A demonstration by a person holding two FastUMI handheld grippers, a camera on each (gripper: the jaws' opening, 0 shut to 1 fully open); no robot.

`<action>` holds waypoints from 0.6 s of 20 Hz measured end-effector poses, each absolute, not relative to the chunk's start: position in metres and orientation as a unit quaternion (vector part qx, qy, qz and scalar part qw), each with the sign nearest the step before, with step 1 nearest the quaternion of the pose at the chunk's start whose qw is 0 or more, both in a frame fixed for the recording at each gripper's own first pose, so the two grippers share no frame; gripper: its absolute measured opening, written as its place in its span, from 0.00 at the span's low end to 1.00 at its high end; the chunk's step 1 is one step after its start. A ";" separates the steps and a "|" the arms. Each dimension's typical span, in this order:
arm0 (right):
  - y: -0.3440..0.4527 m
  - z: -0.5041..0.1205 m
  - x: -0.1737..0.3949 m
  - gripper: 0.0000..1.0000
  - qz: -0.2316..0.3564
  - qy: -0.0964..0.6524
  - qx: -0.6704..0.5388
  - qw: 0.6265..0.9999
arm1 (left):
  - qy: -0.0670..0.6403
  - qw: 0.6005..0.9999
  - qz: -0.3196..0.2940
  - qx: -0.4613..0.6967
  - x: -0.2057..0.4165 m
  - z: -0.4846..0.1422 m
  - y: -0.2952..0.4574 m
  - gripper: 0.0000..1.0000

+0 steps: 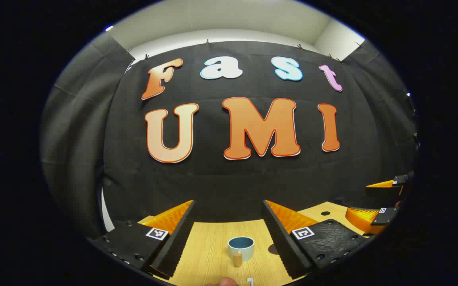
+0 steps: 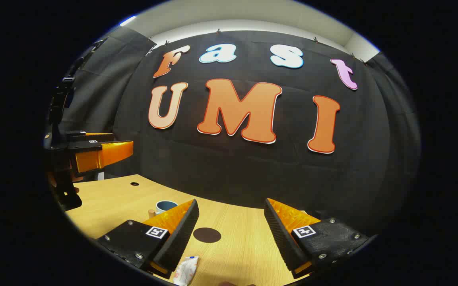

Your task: Put the toothbrush and toothpaste on the desktop into the cup, then pick up the cup and place it on the coaster on the desktop.

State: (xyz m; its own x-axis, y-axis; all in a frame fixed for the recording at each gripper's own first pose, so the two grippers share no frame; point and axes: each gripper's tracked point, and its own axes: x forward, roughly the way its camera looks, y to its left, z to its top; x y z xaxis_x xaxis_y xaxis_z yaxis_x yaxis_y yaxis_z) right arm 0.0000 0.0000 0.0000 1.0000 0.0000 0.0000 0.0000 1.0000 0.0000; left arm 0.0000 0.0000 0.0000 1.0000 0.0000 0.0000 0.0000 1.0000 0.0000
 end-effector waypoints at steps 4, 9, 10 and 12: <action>0.013 0.004 0.004 0.99 0.020 -0.003 0.009 1.000 | 0.035 0.999 -0.005 -0.011 0.011 -0.023 0.005 0.96; 0.015 -0.002 0.013 0.99 0.017 0.000 -0.001 1.000 | 0.040 0.999 -0.003 -0.006 0.020 -0.029 0.007 0.97; 0.015 -0.003 0.014 0.99 0.019 0.002 -0.001 1.000 | 0.041 0.999 -0.004 -0.008 0.021 -0.030 0.006 0.97; 0.016 -0.010 0.017 0.99 0.024 0.011 0.001 1.000 | 0.049 0.999 -0.009 -0.011 0.023 -0.036 0.004 0.97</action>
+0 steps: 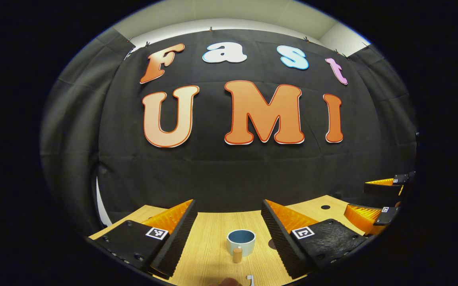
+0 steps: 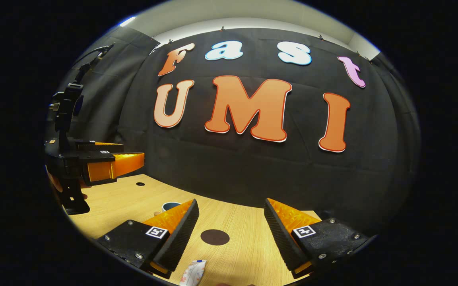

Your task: Put the toothbrush and toothpaste on the desktop into the cup, then pick up the cup and place it on the coaster on the desktop.

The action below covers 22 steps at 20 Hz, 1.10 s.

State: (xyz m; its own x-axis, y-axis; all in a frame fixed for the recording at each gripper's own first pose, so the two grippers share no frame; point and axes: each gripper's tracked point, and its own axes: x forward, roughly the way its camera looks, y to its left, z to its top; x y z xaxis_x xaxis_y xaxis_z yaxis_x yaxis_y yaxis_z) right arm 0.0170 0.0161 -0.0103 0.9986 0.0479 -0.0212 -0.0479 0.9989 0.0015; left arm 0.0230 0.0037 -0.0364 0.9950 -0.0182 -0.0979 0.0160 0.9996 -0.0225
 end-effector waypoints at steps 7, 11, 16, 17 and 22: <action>0.012 -0.017 0.019 0.98 0.031 0.024 0.011 0.999 | 0.066 0.998 -0.014 -0.002 0.025 -0.045 -0.003 0.97; 0.017 -0.040 0.019 0.98 0.035 0.062 0.001 0.997 | 0.136 0.990 -0.030 -0.006 0.023 -0.081 -0.014 0.97; 0.040 -0.083 0.008 0.98 0.065 0.121 0.005 0.990 | 0.244 0.969 -0.043 -0.012 0.009 -0.141 -0.022 0.97; 0.045 -0.095 0.005 0.98 0.072 0.138 0.005 0.988 | 0.261 0.964 -0.048 -0.010 0.005 -0.153 -0.023 0.97; 0.064 -0.159 -0.008 0.93 0.094 0.224 0.012 0.970 | 0.324 0.943 -0.077 0.010 -0.017 -0.198 -0.035 0.98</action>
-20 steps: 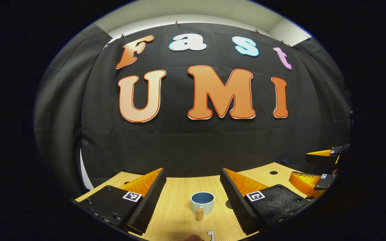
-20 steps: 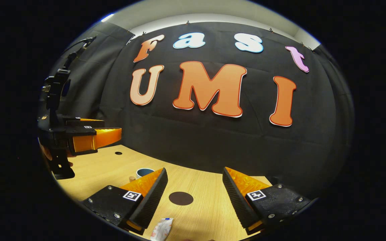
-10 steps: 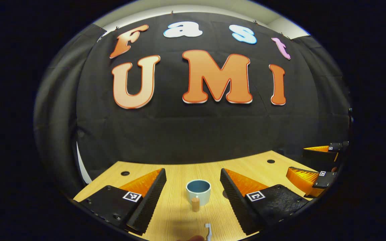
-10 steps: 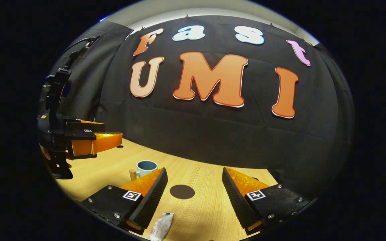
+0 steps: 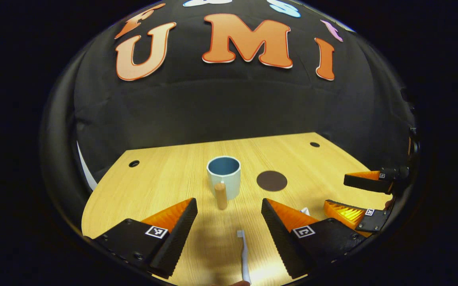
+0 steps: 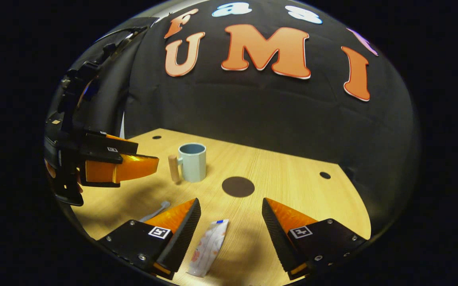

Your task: Put the toothbrush and toothpaste on the desktop into the cup, then pick up the cup and place it on the coaster on the desktop.

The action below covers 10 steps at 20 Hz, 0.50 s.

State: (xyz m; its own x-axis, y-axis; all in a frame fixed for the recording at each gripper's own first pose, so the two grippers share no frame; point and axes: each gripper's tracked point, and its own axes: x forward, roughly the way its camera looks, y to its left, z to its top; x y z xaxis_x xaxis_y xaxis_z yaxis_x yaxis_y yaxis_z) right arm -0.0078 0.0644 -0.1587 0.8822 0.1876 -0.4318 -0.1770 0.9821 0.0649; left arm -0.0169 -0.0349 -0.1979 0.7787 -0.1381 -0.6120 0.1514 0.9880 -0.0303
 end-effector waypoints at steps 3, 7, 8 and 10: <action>0.076 -0.181 -0.015 0.89 0.111 0.261 0.017 0.959 | 0.360 0.929 -0.087 0.007 -0.031 -0.225 -0.039 0.98; 0.088 -0.209 -0.026 0.81 0.121 0.296 0.001 0.947 | 0.414 0.906 -0.087 -0.018 -0.048 -0.259 -0.046 0.94; 0.091 -0.216 -0.029 0.74 0.125 0.306 -0.002 0.944 | 0.425 0.901 -0.085 -0.019 -0.048 -0.268 -0.048 0.94; 0.095 -0.227 -0.034 0.73 0.127 0.322 -0.005 0.938 | 0.442 0.893 -0.086 -0.022 -0.043 -0.274 -0.051 0.94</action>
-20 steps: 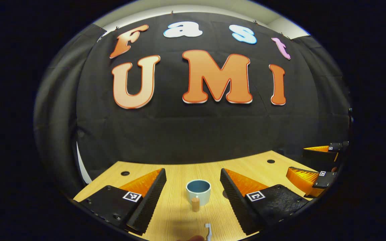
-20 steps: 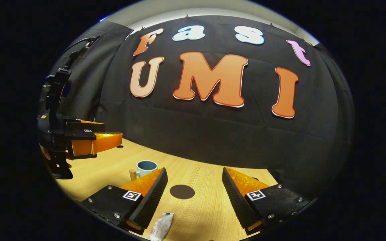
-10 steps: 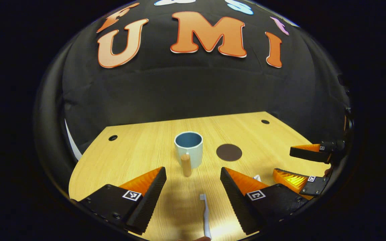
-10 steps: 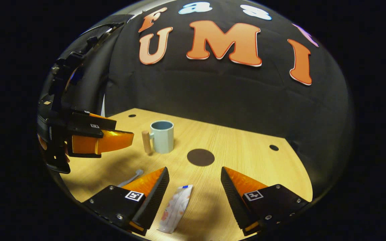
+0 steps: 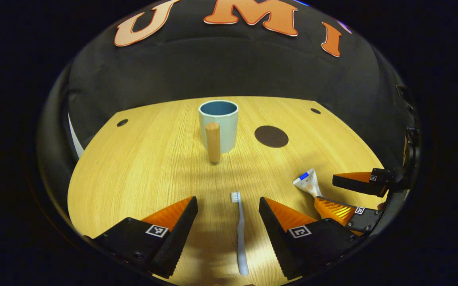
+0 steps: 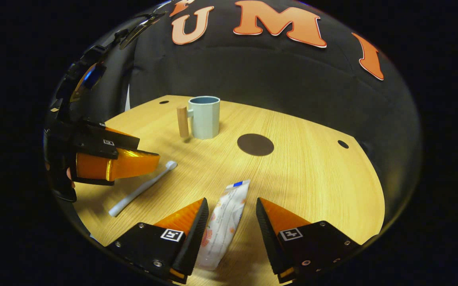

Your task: Put the toothbrush and toothpaste on the desktop into the cup, then pick up the cup and place it on the coaster on the desktop.

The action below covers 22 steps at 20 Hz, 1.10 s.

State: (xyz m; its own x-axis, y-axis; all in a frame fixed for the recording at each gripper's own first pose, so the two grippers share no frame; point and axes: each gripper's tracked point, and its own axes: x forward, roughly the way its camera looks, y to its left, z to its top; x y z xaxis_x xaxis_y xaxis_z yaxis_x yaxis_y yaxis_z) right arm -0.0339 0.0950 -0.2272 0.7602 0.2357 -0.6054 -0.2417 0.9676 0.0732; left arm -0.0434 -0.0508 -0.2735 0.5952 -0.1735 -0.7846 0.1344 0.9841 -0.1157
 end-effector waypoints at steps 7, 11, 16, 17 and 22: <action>0.106 -0.247 -0.040 0.54 0.141 0.345 0.006 0.928 | 0.486 0.869 -0.082 -0.039 -0.064 -0.287 -0.053 0.83; 0.102 -0.249 -0.033 0.24 0.128 0.345 0.027 0.929 | 0.482 0.873 -0.075 -0.026 -0.064 -0.291 -0.049 0.63; 0.096 -0.246 -0.033 0.15 0.122 0.343 0.063 0.929 | 0.485 0.873 -0.053 -0.022 -0.069 -0.293 -0.034 0.16; 0.095 -0.245 -0.032 0.15 0.120 0.341 0.064 0.930 | 0.485 0.873 -0.051 -0.025 -0.070 -0.292 -0.033 0.11; 0.096 -0.242 -0.026 0.10 0.123 0.332 0.085 0.931 | 0.479 0.875 -0.055 -0.038 -0.072 -0.281 -0.024 0.06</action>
